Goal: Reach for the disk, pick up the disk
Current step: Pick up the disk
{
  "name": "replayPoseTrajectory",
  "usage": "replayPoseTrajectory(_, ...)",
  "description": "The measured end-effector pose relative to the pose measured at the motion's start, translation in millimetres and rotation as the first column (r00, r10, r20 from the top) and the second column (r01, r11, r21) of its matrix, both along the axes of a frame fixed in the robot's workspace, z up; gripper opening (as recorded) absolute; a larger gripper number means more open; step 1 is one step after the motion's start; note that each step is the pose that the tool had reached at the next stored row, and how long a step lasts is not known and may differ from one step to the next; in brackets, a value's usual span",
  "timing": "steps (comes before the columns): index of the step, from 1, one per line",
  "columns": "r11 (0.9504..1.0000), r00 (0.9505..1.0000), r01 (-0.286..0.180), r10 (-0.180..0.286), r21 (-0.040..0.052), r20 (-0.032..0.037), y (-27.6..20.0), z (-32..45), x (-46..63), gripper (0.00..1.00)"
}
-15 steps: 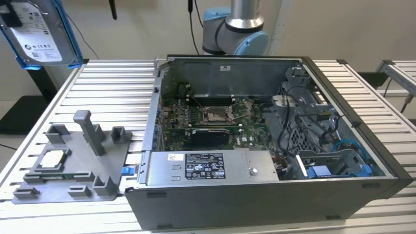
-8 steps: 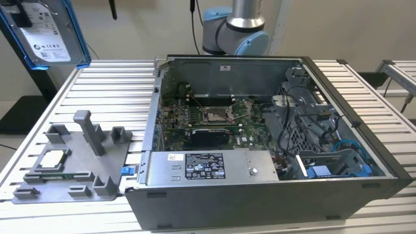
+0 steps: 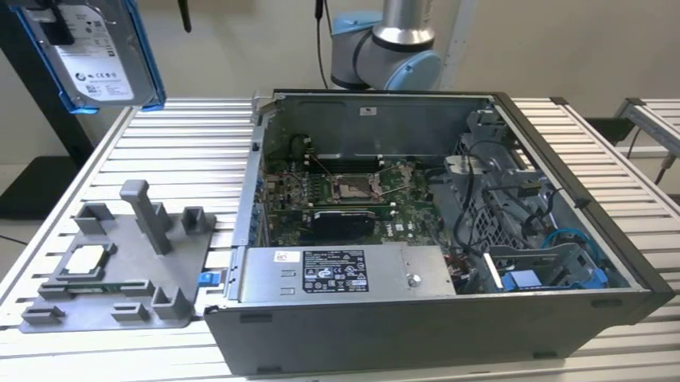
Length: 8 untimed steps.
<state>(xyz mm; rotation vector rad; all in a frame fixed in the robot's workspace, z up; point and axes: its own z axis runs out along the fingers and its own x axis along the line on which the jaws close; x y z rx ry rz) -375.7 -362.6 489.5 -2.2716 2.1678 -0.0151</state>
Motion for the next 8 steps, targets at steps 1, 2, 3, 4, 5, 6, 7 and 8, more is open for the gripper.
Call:
replayPoseTrajectory(1,1.0000,1.0000,0.000,0.000,0.0000,0.0000,0.0,0.0,2.7,0.00)
replayPoseTrajectory(2,1.0000,1.0000,0.000,0.000,0.0000,0.0000,0.0,0.0,8.1,0.00)
replayPoseTrajectory(3,1.0000,1.0000,0.000,0.000,0.0000,0.0000,0.0,0.0,10.9,0.00)
replayPoseTrajectory(4,1.0000,1.0000,0.000,0.000,0.0000,0.0000,0.1,0.0,13.7,0.00)
replayPoseTrajectory(5,1.0000,1.0000,0.000,0.000,0.0000,0.0000,0.2,0.0,16.4,0.00)
replayPoseTrajectory(6,1.0000,1.0000,0.000,0.000,-0.0001,0.0000,0.2,0.0,19.3,0.00)
replayPoseTrajectory(7,1.0000,1.0000,0.000,0.000,0.0000,0.0000,0.3,0.0,22.1,0.00)
replayPoseTrajectory(8,1.0000,1.0000,0.000,0.000,0.0000,0.0000,0.3,0.0,24.8,0.00)
